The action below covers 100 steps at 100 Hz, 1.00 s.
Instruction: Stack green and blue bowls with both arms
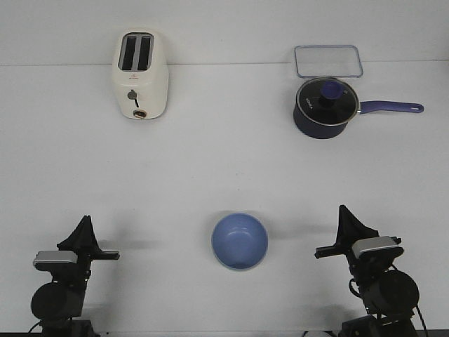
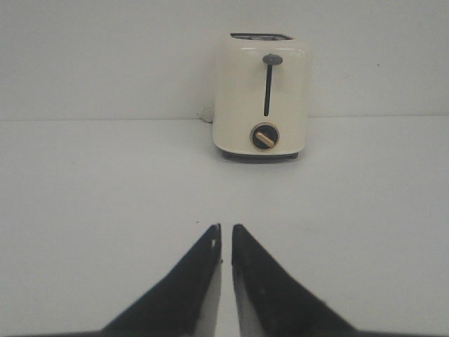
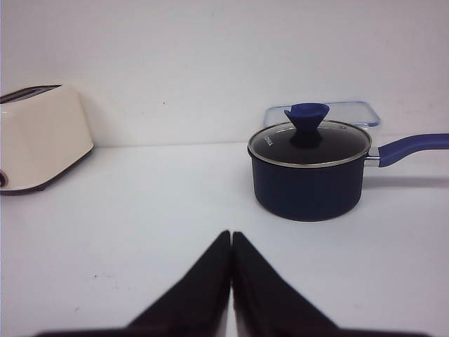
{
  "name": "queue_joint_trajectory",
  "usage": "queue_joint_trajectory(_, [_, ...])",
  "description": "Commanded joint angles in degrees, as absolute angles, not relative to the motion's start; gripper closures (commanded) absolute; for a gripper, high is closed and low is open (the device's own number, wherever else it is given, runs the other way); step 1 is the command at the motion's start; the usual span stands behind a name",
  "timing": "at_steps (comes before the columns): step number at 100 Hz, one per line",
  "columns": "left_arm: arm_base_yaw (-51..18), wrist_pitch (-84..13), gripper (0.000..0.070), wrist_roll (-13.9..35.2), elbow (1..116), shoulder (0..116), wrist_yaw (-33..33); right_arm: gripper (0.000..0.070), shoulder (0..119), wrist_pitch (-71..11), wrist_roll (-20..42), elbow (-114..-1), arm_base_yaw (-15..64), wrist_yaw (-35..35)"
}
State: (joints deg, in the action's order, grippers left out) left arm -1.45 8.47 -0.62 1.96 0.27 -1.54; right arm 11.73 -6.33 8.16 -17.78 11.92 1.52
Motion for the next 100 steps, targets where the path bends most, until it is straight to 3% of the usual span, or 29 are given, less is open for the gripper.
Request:
queue_joint_trajectory(1, [-1.45, 9.08, 0.0685, -1.28, 0.8, 0.19, -1.45, 0.07, 11.66, -5.58, 8.05, -18.09, 11.97, 1.54])
queue_joint_trajectory(30, [-1.45, 9.08, 0.0685, -1.28, 0.8, 0.19, -1.45, 0.07, 11.66, -5.52, 7.88, -18.09, 11.97, 1.63])
queue_joint_trajectory(59, [-1.45, 9.08, 0.0685, -1.28, 0.8, 0.19, -1.45, 0.07, 5.19, -5.93, -10.26, -13.26, 5.67, 2.35])
queue_joint_trajectory(76, [-1.45, 9.08, 0.0685, -1.28, 0.8, 0.19, -1.45, 0.07, -0.16, -5.21, -15.33, -6.04, 1.78, 2.26])
queue_joint_trajectory(90, [-1.45, 9.1, 0.0685, -1.28, 0.8, 0.19, -1.45, 0.07, 0.08, 0.34, -16.58, -0.78, 1.21, 1.26])
queue_joint_trajectory(100, [-1.45, 9.1, 0.0685, -1.26, 0.8, 0.19, -1.45, 0.07, 0.08, -0.27, -16.91, -0.73, 1.21, 1.32])
